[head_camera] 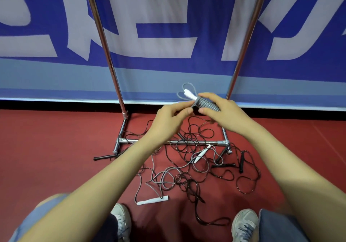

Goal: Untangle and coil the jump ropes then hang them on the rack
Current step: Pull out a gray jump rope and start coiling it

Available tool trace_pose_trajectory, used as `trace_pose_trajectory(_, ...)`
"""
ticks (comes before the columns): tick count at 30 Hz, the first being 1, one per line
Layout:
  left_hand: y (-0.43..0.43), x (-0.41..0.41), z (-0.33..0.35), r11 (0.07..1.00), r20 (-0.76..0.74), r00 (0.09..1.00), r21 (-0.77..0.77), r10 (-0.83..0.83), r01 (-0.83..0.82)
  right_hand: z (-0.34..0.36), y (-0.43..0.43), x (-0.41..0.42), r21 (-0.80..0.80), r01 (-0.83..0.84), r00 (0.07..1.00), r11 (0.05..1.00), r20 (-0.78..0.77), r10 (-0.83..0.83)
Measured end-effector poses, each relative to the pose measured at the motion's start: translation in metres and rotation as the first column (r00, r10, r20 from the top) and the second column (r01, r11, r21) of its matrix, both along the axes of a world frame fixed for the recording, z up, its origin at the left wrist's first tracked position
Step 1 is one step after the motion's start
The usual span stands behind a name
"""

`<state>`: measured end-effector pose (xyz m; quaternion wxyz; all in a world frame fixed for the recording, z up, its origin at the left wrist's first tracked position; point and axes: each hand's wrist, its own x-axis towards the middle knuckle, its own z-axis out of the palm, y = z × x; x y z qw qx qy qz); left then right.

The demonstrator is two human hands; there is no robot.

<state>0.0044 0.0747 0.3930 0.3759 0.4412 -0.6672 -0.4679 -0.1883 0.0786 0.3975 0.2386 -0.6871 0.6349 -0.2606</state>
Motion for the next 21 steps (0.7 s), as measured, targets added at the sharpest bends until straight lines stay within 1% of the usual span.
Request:
trace_pose_trajectory(1,0.000,0.000,0.002,0.996,-0.107,0.994,0.084,0.014,-0.005,0.002,0.000,0.000,-0.028,0.017,0.999,0.999,0.050,-0.016)
trace_pose_trajectory(2,-0.001,0.000,0.004,0.989,-0.177,0.983,0.147,0.039,-0.012,0.004,0.000,-0.001,-0.044,0.025,0.996,0.999,0.088,-0.021)
trace_pose_trajectory(3,-0.003,0.001,0.005,0.981,-0.205,0.977,0.190,0.064,-0.024,0.006,0.001,-0.001,-0.051,0.025,0.993,0.998,0.113,-0.019)
trace_pose_trajectory(6,-0.007,0.006,0.005,0.959,-0.197,0.975,0.279,0.101,-0.043,0.006,0.002,0.001,-0.038,-0.002,0.994,0.999,0.111,0.007)
trace_pose_trajectory(8,-0.007,0.009,0.008,0.960,-0.200,0.972,0.272,0.125,-0.068,0.005,0.001,0.002,-0.023,-0.015,0.995,1.000,0.095,0.017)
trace_pose_trajectory(9,-0.006,0.011,0.011,0.966,-0.202,0.968,0.239,0.150,-0.100,0.005,0.000,0.002,-0.020,-0.016,0.996,1.000,0.089,0.018)
trace_pose_trajectory(12,-0.004,0.014,0.016,0.979,-0.179,0.963,0.077,0.202,-0.191,0.005,-0.001,0.002,0.023,-0.043,0.999,0.999,0.033,0.043)
trace_pose_trajectory(13,-0.004,0.015,0.017,0.976,-0.130,0.968,-0.007,0.217,-0.219,0.005,-0.001,0.002,0.051,-0.059,0.998,0.997,-0.002,0.059)
trace_pose_trajectory(15,-0.004,0.017,0.017,0.938,0.021,0.964,-0.234,0.267,-0.255,0.004,-0.001,0.005,0.088,-0.078,0.994,0.993,-0.068,0.084)
trace_pose_trajectory(16,-0.004,0.019,0.016,0.892,0.088,0.950,-0.380,0.299,-0.246,0.004,-0.001,0.006,0.092,-0.083,0.992,0.992,-0.088,0.091)
trace_pose_trajectory(18,-0.007,0.020,0.010,0.734,0.192,0.910,-0.661,0.366,-0.156,0.005,0.000,0.009,0.096,-0.089,0.984,0.991,-0.145,0.102)
trace_pose_trajectory(19,-0.009,0.021,0.008,0.661,0.219,0.896,-0.743,0.385,-0.102,0.006,0.000,0.010,0.104,-0.090,0.977,0.991,-0.185,0.108)
trace_pose_trajectory(20,-0.010,0.021,0.004,0.618,0.233,0.890,-0.783,0.391,-0.066,0.006,0.001,0.011,0.106,-0.087,0.968,0.991,-0.227,0.110)
trace_pose_trajectory(21,-0.009,0.020,0.001,0.599,0.234,0.892,-0.799,0.386,-0.050,0.006,0.002,0.012,0.098,-0.080,0.957,0.992,-0.270,0.103)
